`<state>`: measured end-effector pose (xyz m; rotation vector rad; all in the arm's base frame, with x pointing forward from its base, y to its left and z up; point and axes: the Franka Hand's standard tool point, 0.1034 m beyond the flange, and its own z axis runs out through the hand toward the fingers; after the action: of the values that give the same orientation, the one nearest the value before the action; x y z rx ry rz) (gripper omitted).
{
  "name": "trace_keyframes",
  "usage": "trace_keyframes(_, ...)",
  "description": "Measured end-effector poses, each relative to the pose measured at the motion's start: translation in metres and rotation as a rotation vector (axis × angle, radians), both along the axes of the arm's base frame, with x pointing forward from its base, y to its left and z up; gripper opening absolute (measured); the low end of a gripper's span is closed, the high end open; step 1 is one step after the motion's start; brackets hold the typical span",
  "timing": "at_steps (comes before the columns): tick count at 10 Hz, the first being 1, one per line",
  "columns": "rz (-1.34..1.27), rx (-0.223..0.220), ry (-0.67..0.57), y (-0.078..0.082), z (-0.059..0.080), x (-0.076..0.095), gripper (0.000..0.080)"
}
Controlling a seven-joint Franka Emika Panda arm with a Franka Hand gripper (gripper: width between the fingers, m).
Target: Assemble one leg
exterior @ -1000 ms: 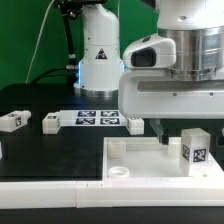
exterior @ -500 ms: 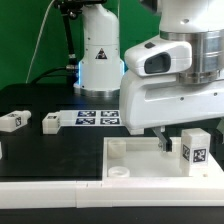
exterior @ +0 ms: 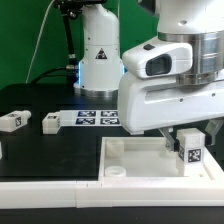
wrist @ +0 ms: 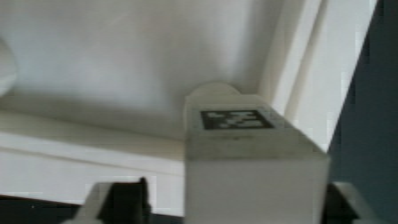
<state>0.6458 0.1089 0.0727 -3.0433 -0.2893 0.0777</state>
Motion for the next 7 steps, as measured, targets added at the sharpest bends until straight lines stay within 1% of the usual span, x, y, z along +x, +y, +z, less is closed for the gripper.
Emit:
trace_keyframes(1,-0.030,-0.002,0.002,-0.0003,0.0001,0.0002,0.0290)
trace_keyframes(2,-0.030,-0.002,0.002,-0.0004,0.0001,0.0002,0.0290)
trace_keyframes(7,-0.621,-0.036,0.048,0.0018,-0.0002,-0.0005,0.0290)
